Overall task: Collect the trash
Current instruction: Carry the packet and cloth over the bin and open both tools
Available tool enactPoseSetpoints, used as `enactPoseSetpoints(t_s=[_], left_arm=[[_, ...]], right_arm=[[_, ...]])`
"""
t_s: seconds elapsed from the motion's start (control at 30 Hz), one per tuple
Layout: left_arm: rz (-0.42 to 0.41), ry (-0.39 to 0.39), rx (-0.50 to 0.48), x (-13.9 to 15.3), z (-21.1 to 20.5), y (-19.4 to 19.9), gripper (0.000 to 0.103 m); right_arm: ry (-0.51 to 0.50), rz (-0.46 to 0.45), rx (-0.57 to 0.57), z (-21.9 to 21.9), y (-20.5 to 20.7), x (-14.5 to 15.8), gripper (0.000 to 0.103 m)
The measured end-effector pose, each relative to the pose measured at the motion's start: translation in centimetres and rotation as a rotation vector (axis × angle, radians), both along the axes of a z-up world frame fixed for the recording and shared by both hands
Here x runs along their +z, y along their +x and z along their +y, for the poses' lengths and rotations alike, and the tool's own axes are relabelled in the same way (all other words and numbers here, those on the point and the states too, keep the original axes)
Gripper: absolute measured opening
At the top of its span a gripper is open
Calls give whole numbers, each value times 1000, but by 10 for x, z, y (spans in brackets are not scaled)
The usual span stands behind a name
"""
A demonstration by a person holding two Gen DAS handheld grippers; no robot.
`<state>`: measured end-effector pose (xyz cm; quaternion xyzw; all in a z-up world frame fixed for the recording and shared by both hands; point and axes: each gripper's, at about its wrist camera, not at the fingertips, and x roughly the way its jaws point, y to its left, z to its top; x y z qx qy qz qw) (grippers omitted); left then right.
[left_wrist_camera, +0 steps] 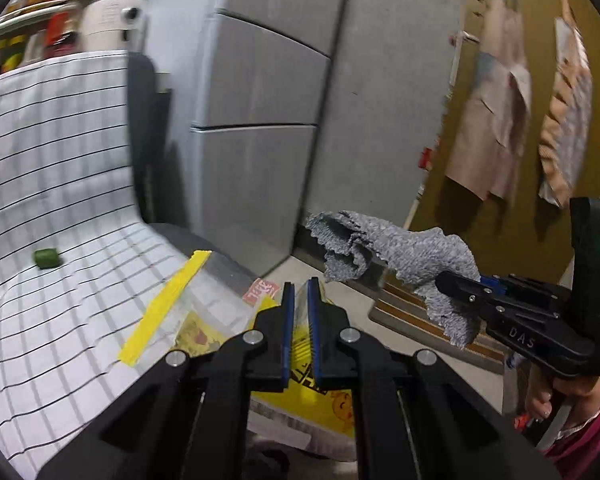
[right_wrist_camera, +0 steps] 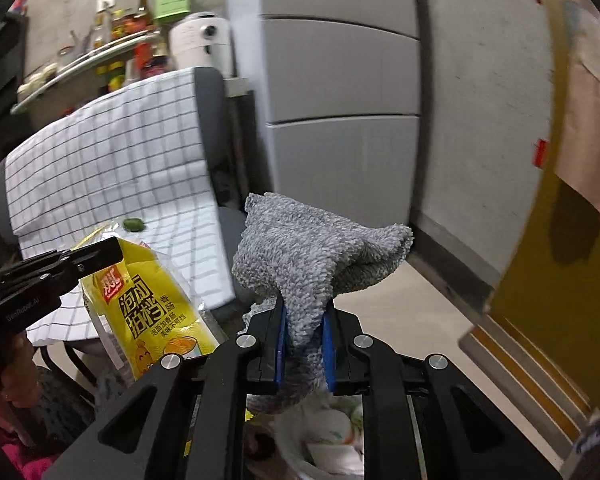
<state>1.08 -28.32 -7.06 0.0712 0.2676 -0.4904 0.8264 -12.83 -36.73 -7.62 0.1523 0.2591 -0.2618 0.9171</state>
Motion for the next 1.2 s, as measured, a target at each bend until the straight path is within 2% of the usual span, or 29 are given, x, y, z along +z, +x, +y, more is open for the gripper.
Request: enactPoseSetpoints(t_s=[0.17,0.33,0.6,0.63,0.7,0.73,0.77,0.83,0.97,1.2], left_arm=[[21,39,-71,-9,-29,-15,5],[24,121,-114,-34,-67,-24,5],[54,251,-155,-79,-118,-21,5],[63,266,-160,-84,-122,-20,8],[104,303,-175,-97,-132,-17,26],[125,314,-183,-102,-135,-16,53],[132,317,-180,-104,-136,-15,63],[139,320,-184,-106,-137,-14,63],[151,313,-151,-100,-128,-7,63],[91,225,-19,-60,-82,15,63]], right_arm=[[-15,33,-44,-10,-18,-12,16],[13,98,-60,-23,-29,-32,17],[197,244,-101,-54,-36,-95,21],[213,257,-98,-55,-36,-101,22],[259,295,-83,-59,-34,-116,30],[279,299,-80,-61,-33,-121,47],[298,305,-82,-62,-33,-126,61],[309,318,-77,-62,-32,-131,66],[306,319,-83,-64,-30,-132,66],[247,198,-115,-63,-33,-92,66]])
